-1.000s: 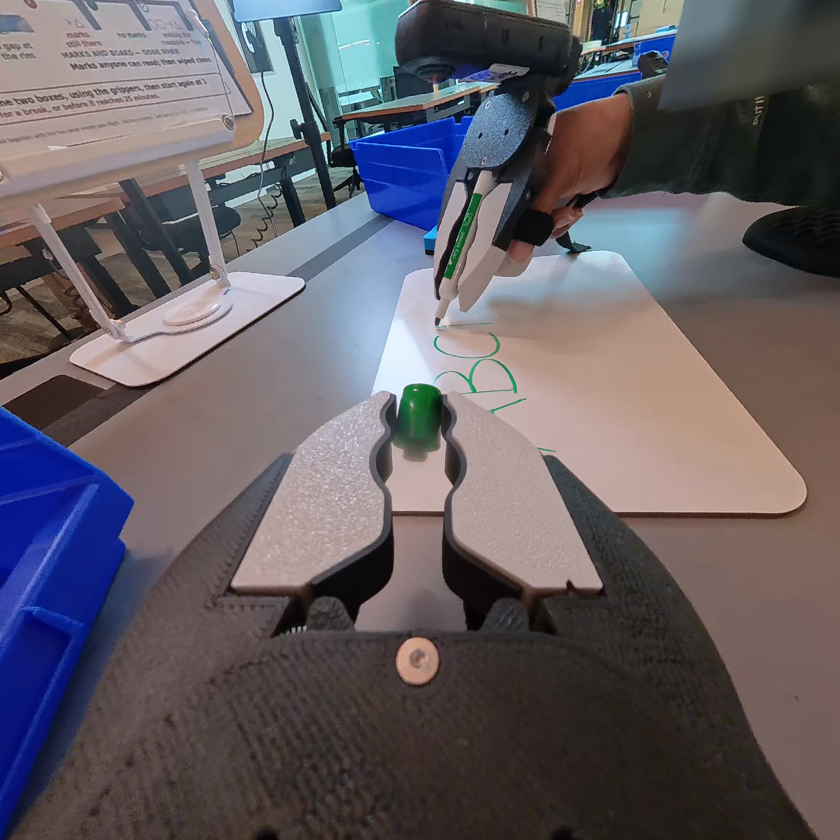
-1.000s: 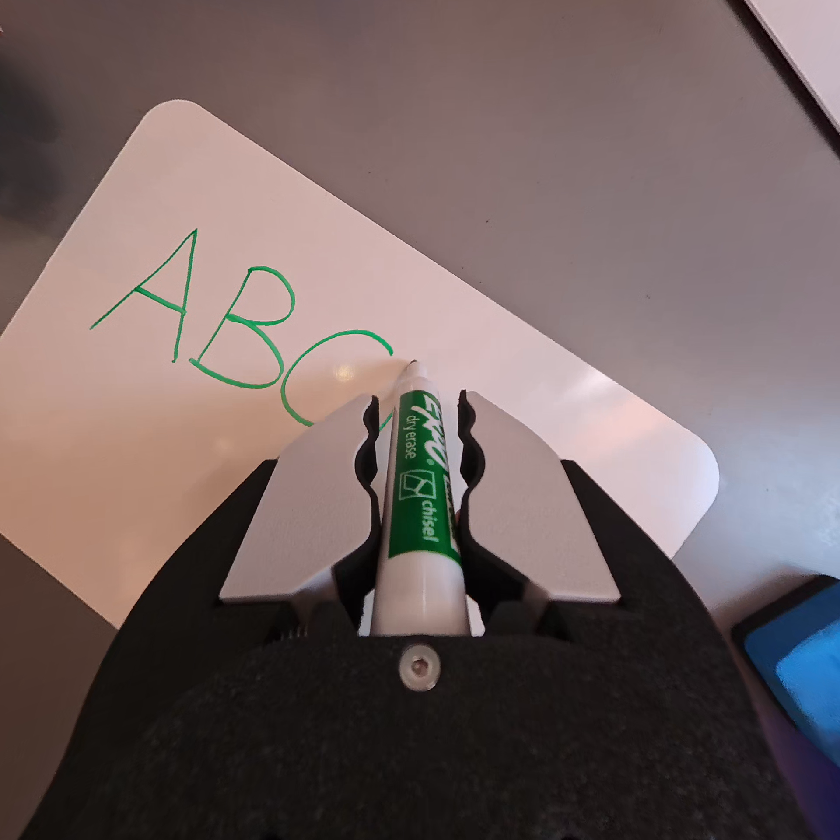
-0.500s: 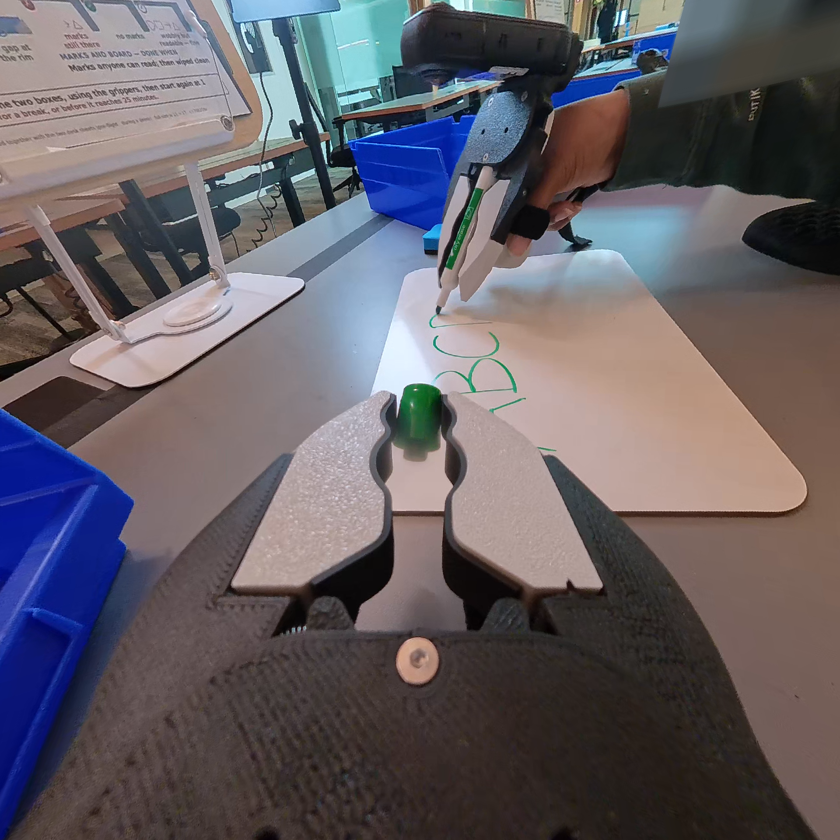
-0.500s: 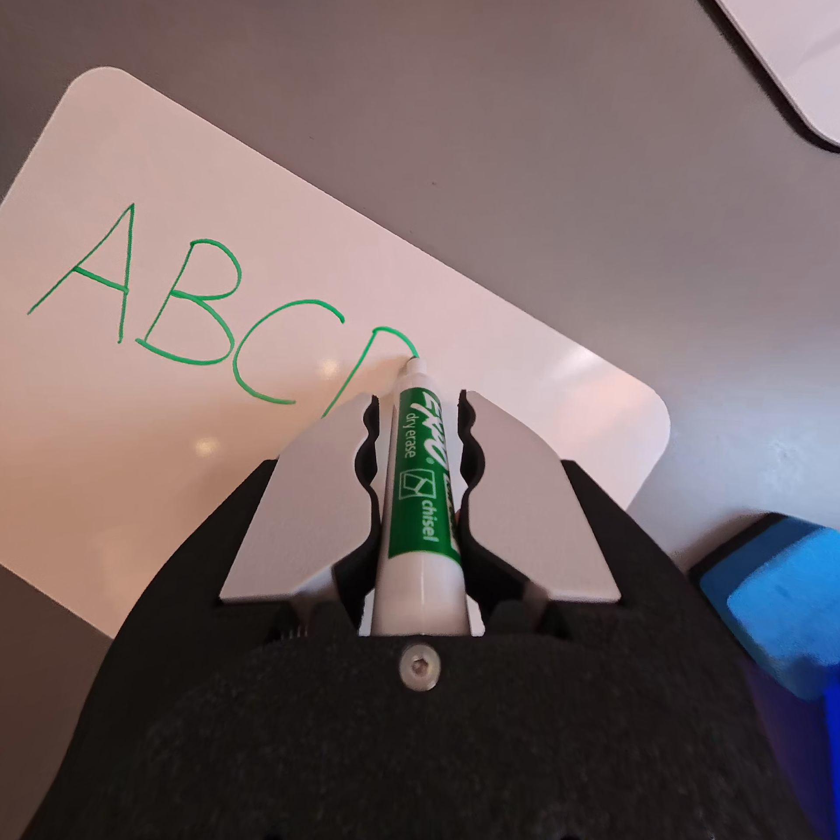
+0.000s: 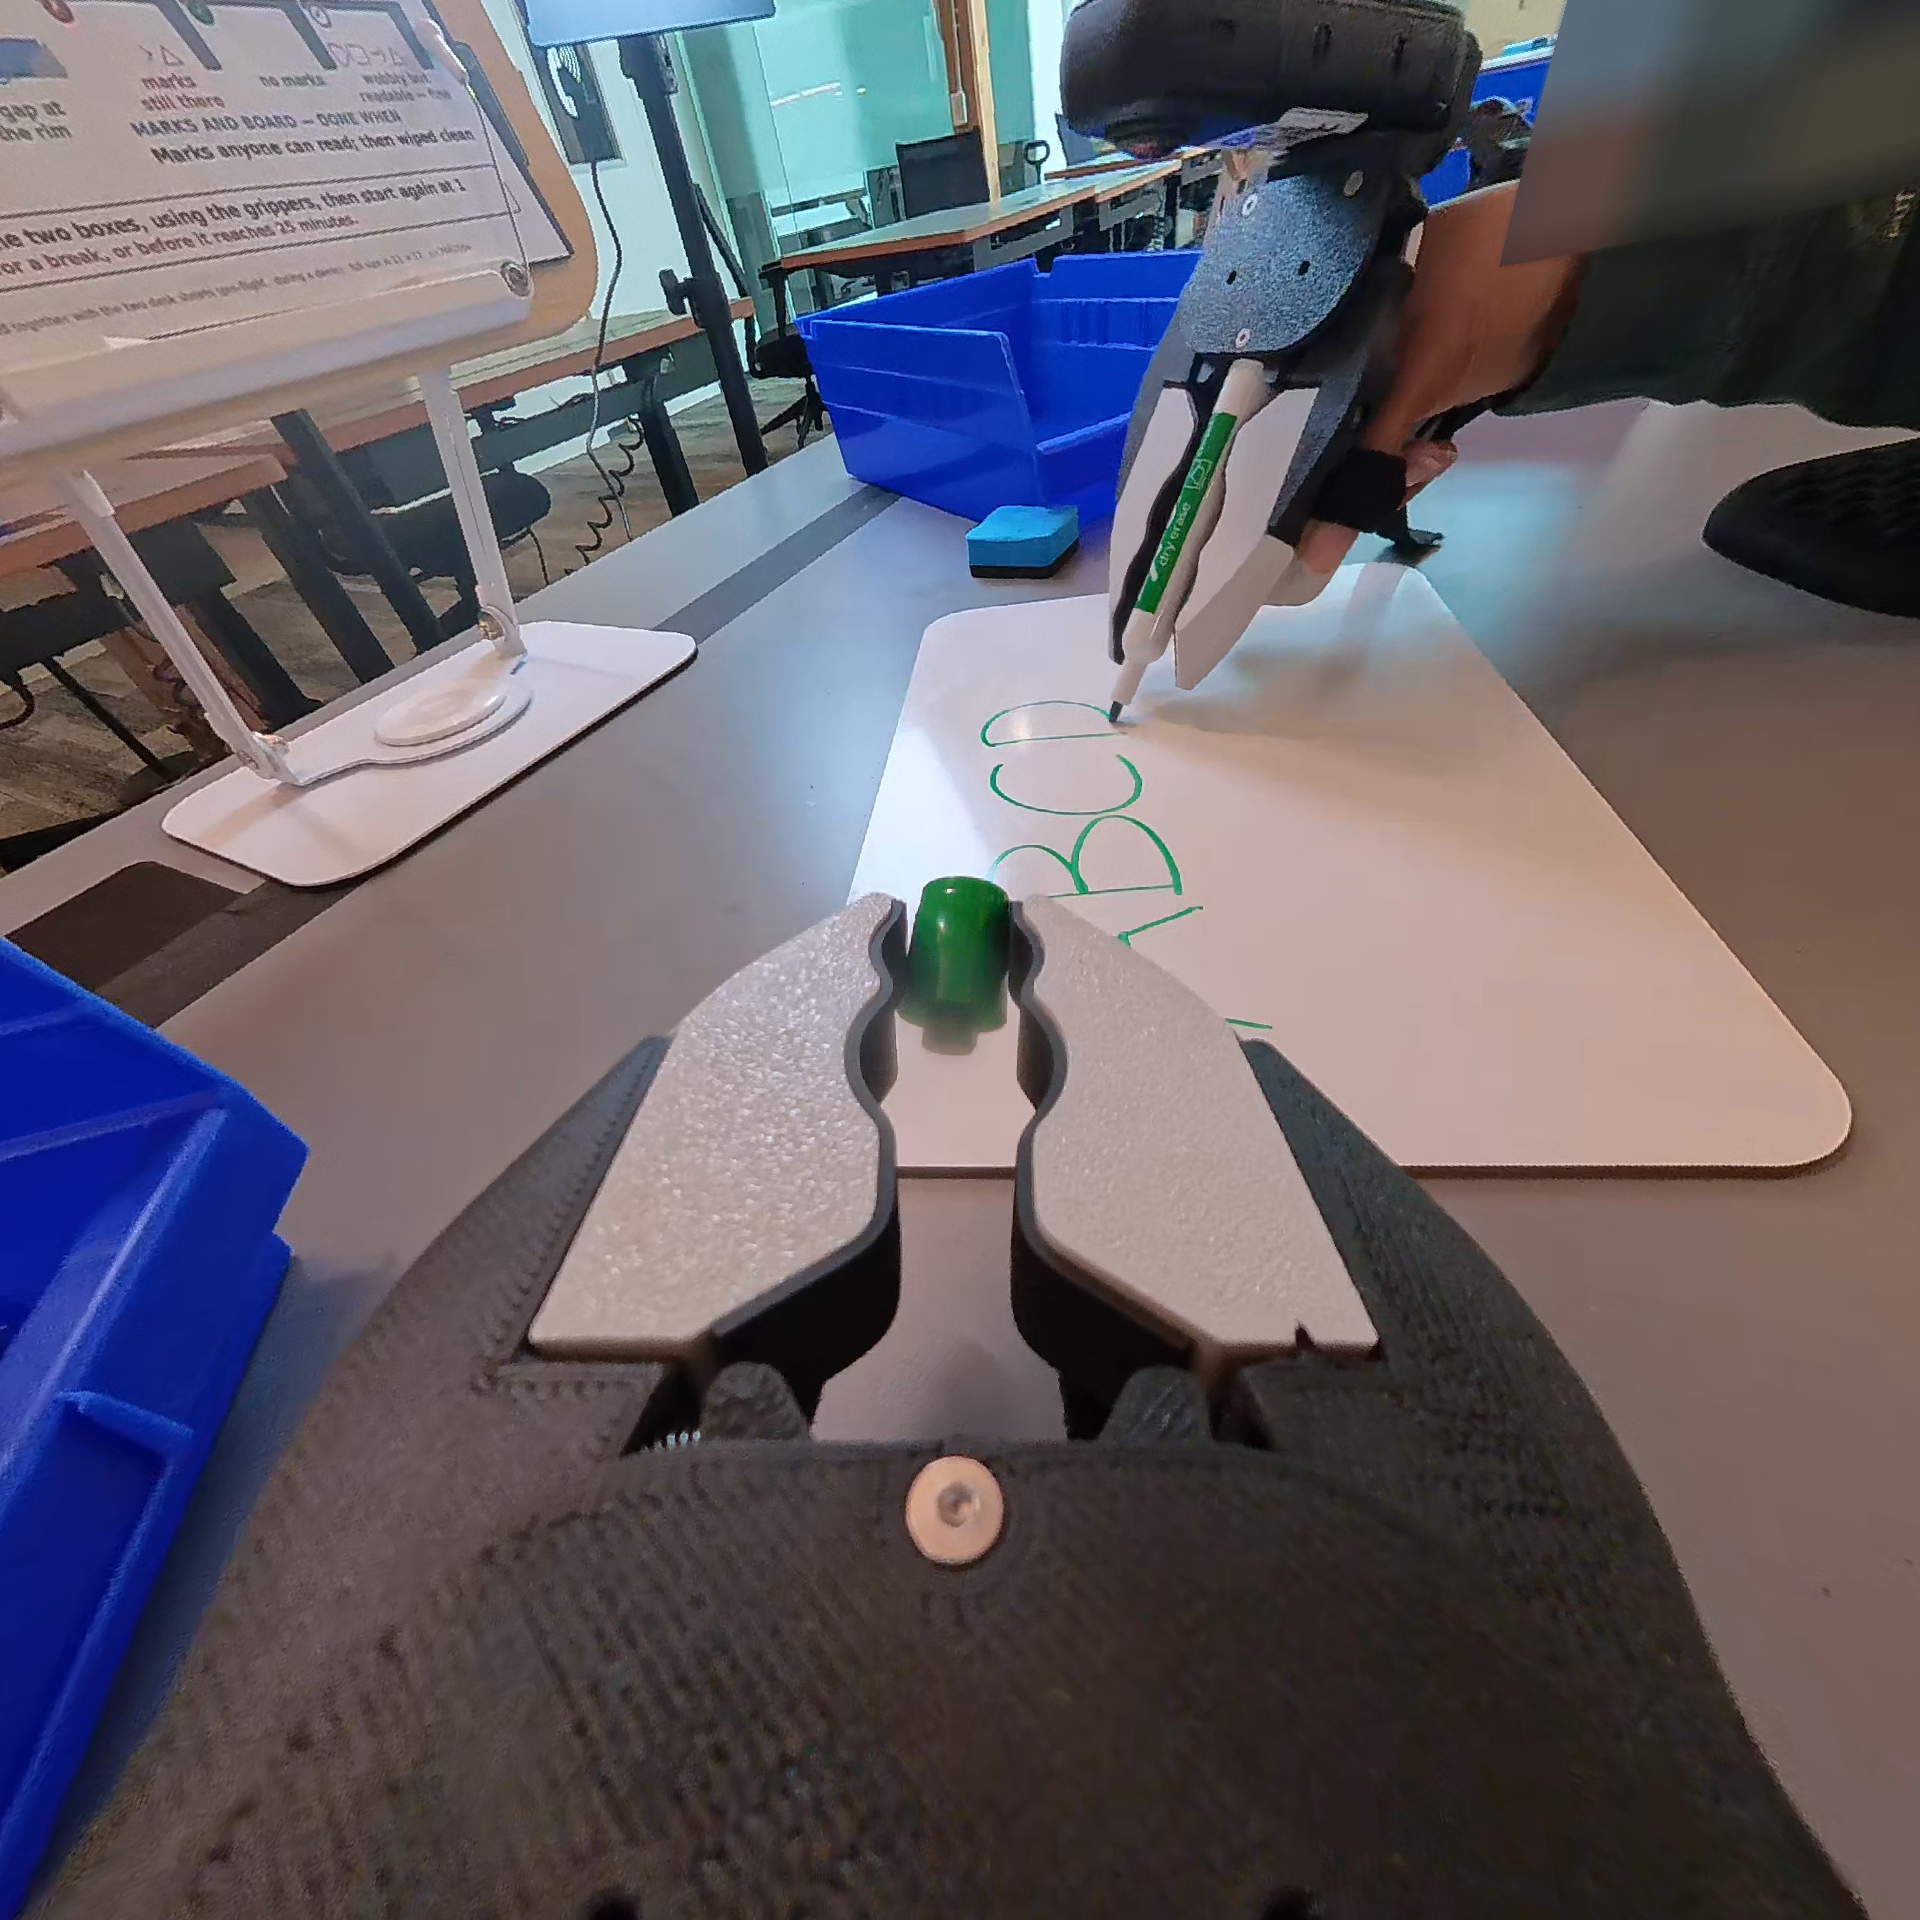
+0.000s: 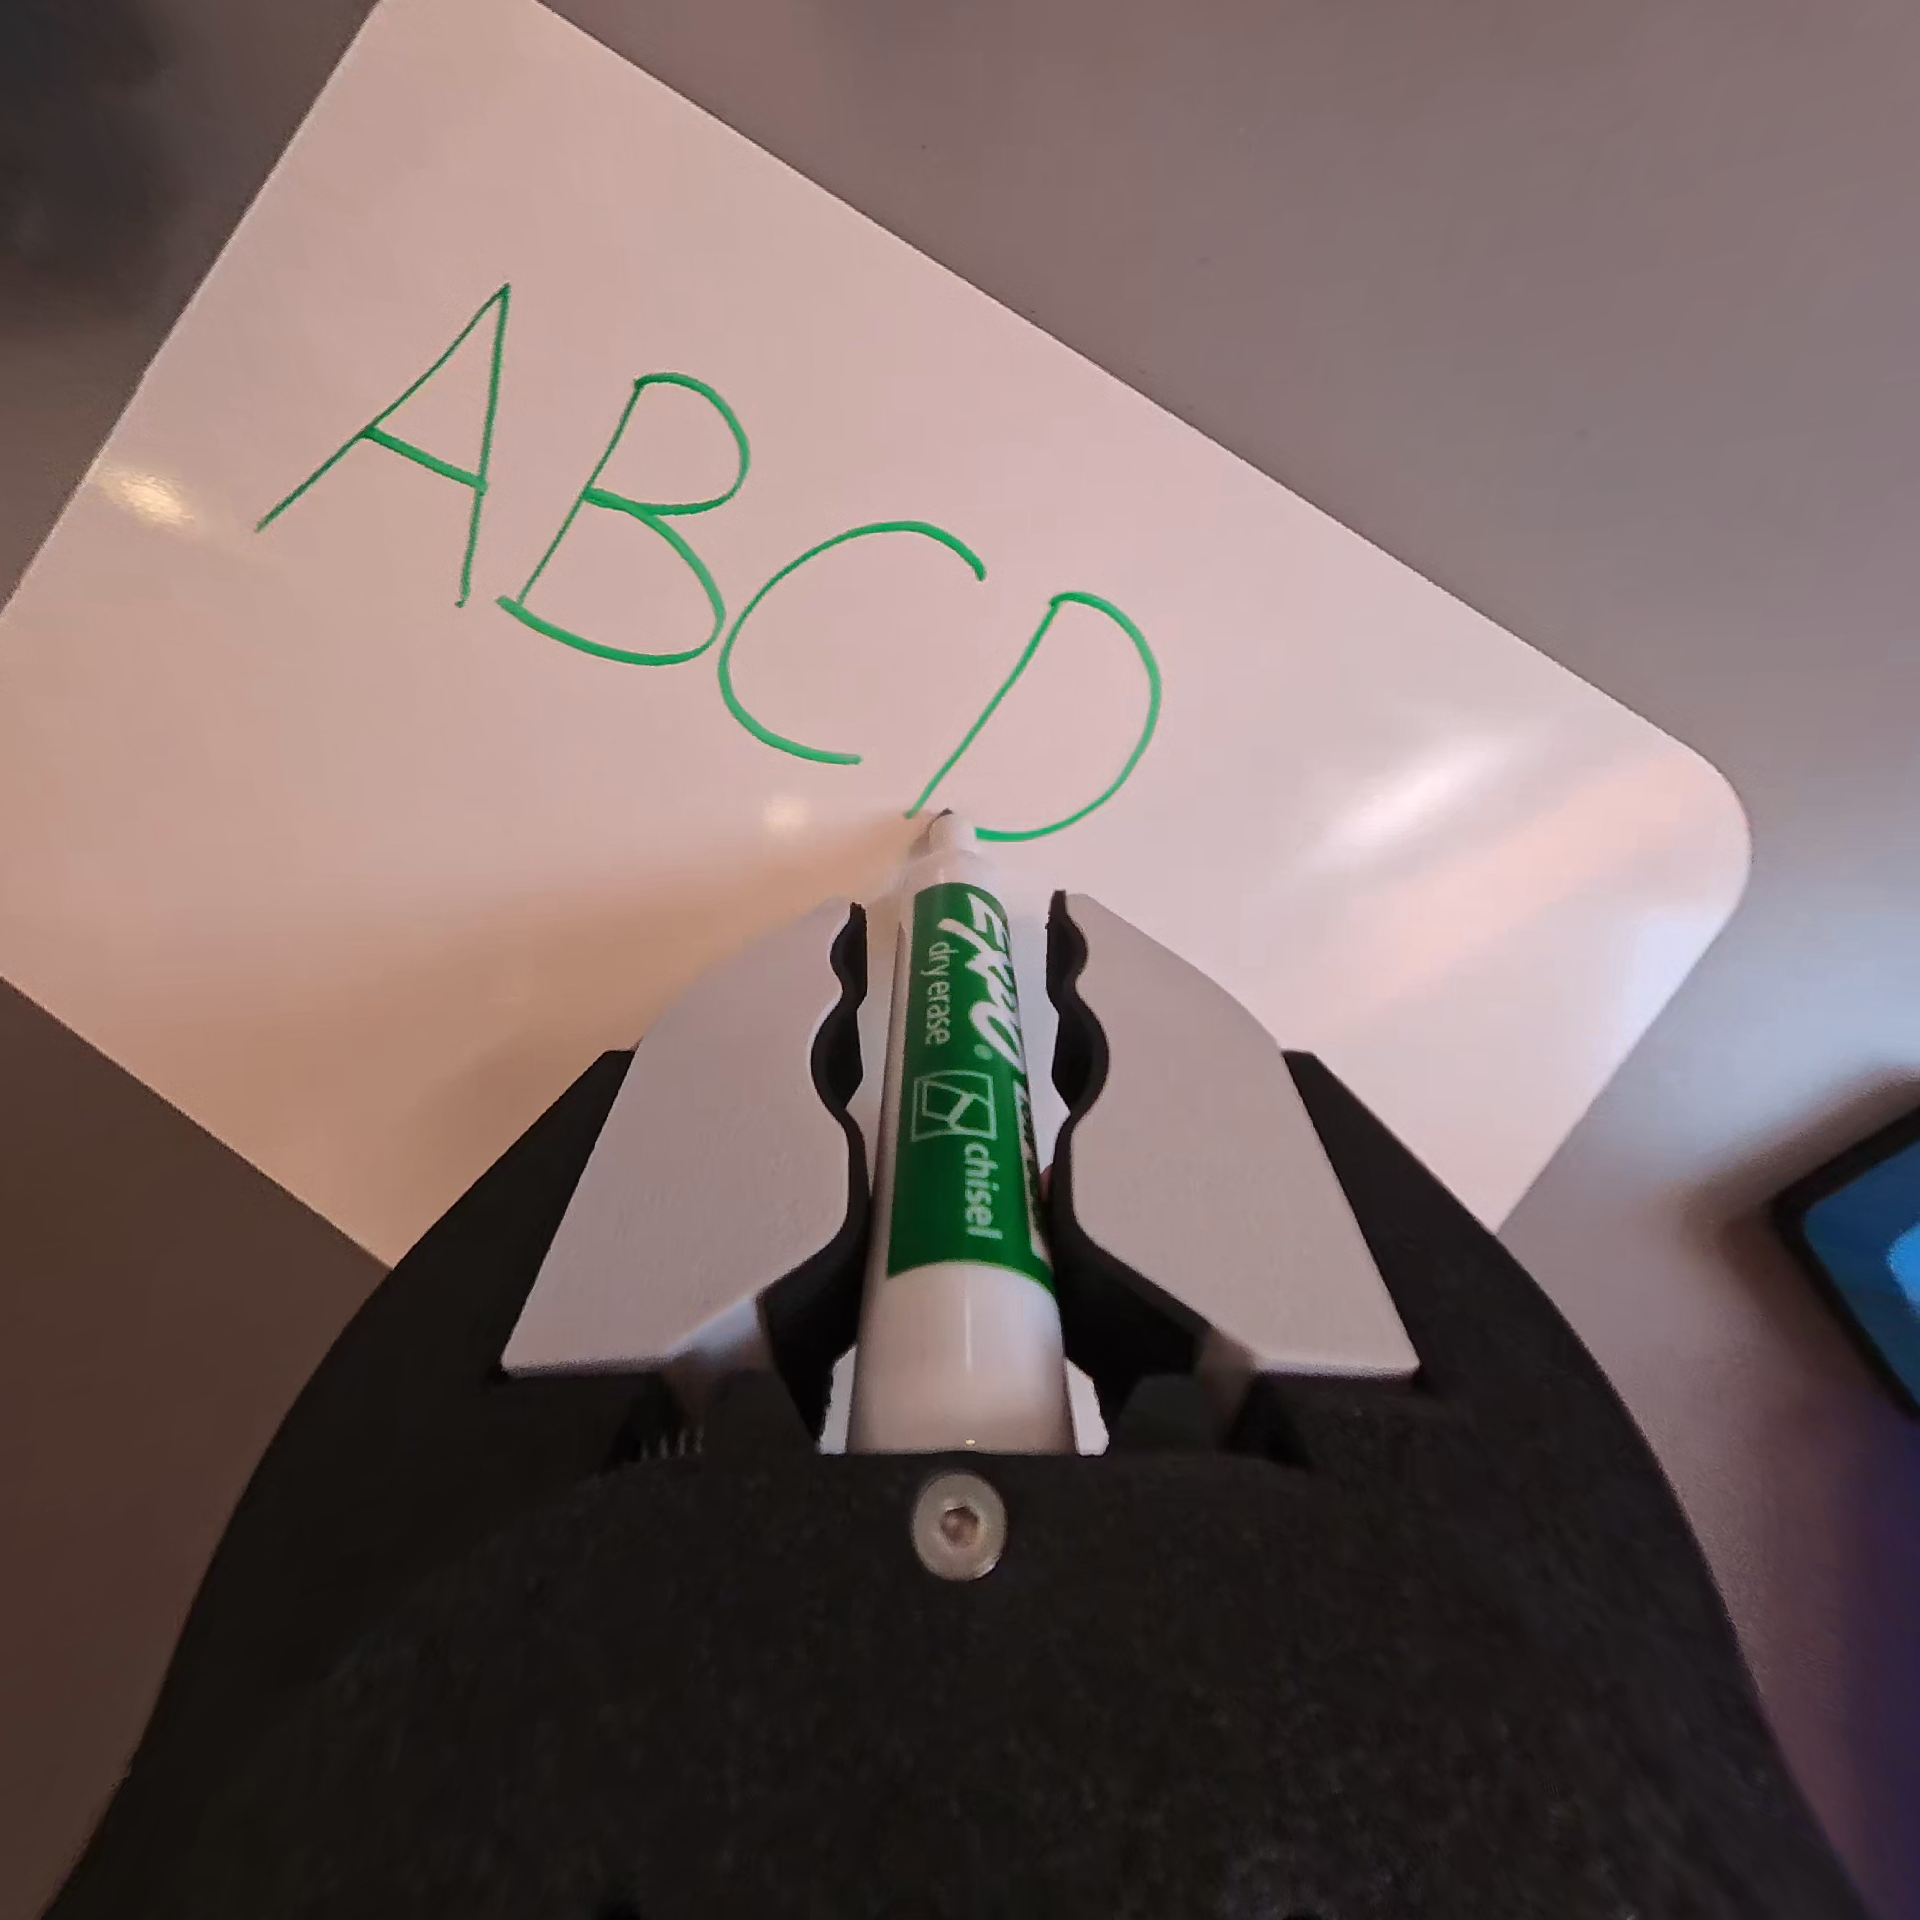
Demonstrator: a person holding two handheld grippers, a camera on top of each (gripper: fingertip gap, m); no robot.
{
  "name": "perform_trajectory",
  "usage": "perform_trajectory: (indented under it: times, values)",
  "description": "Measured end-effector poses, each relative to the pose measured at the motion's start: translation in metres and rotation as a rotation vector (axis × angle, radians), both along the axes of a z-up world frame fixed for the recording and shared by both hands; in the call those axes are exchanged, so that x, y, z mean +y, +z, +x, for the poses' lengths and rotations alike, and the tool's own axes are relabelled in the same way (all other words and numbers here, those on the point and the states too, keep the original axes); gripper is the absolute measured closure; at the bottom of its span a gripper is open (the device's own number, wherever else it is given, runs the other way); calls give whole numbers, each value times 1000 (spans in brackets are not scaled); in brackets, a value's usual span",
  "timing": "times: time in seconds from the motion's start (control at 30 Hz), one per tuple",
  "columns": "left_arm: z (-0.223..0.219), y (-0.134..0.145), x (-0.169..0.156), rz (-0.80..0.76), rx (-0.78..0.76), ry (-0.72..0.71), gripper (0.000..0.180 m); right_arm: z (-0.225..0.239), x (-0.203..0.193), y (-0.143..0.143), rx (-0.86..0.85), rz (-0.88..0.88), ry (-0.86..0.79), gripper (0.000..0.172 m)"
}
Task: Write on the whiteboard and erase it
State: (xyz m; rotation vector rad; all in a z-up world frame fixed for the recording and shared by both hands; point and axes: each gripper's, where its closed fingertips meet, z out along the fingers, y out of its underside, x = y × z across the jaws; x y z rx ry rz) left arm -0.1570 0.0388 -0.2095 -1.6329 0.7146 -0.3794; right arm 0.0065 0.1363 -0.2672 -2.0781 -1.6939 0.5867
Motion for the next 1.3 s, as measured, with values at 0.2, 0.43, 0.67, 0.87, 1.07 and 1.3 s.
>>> perform_trajectory:
  times: [0.2,0.43,0.67,0.87,1.07,1.3]
  values:
    - [0,0,0,1,-2,2,162,-8,-4,4,35,-16,19,136]
    - [0,0,0,-2,-6,1,162,6,39,9,57,9,-93,136]
    - [0,1,0,0,-6,2,162,-8,52,5,50,12,-99,136]
    - [0,1,-1,-1,-7,-1,162,-11,56,3,15,20,-94,136]
    - [0,1,-1,0,-5,-1,162,2,44,0,-23,28,-71,136]
    - [1,0,-1,-2,1,1,162,24,25,1,-46,38,-51,136]
